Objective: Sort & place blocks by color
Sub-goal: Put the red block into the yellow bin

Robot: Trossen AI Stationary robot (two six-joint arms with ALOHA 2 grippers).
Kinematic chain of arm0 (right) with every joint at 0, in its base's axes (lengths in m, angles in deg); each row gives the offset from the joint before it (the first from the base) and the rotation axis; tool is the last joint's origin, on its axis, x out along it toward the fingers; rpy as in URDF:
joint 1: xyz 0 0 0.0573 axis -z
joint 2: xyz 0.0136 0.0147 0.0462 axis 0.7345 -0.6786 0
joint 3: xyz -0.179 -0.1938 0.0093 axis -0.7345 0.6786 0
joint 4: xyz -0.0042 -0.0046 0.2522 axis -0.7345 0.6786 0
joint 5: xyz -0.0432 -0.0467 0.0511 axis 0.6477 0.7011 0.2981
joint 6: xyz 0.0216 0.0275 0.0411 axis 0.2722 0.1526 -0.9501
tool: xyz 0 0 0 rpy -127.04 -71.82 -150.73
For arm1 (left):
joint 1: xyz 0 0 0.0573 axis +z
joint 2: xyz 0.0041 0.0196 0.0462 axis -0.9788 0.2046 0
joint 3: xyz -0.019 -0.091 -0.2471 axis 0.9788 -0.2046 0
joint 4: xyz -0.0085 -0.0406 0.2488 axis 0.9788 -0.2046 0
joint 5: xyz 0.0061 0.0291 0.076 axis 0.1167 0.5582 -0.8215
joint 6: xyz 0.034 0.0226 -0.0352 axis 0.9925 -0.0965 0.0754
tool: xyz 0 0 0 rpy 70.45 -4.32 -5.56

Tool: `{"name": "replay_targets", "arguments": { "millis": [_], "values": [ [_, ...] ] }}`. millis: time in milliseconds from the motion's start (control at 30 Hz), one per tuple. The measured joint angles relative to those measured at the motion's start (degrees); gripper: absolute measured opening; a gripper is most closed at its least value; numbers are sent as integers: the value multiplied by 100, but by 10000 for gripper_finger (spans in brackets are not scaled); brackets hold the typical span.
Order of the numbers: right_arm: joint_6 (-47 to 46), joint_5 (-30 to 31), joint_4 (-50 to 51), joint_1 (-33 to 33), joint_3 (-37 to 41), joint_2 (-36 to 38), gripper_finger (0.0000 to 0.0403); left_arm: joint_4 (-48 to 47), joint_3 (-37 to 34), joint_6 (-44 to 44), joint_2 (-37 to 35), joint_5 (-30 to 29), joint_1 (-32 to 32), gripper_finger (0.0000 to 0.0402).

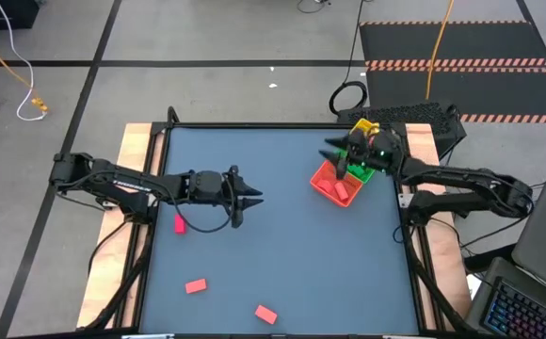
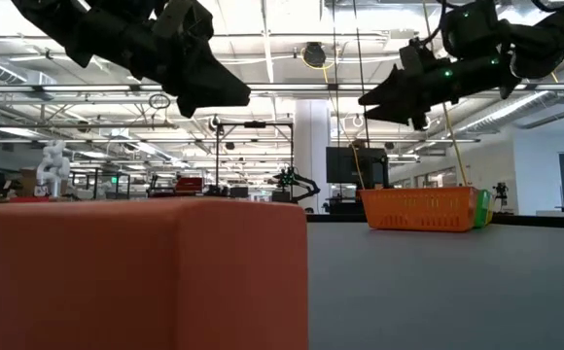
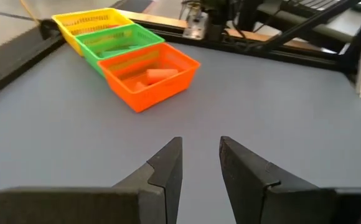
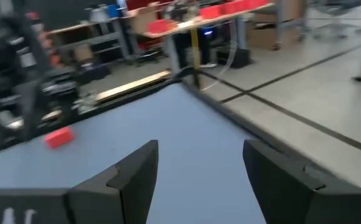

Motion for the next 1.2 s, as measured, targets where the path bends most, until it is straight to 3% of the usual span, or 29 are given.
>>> {"name": "replay_targets", "arguments": {
  "millis": [200, 433, 633, 800, 867, 1200],
  "values": [
    [-108, 89, -856, -1149, 115, -764, 212, 17, 0, -46, 0, 54, 0, 108],
    [-92, 859, -2025, -2220, -10, -2007, 208, -715, 5, -441, -400, -111, -2, 108],
    [46, 1506, -2553, -2518, -273, -2972, 208, -2940, 9, -1655, -1455, -821, -9, 108],
    [-562, 1425, -3099, -2442, -512, -3576, 208, -4648, 2, -2975, -2147, -1113, -362, 108],
    [-715, 1271, -3103, -2506, -586, -3738, 208, -4929, 6, -3460, -2314, -1284, -613, 108],
    [-1101, 1342, -3120, -3120, -906, -4383, 208, -7175, 419, -5317, -2216, -1697, -1445, 108]
  ]
}}
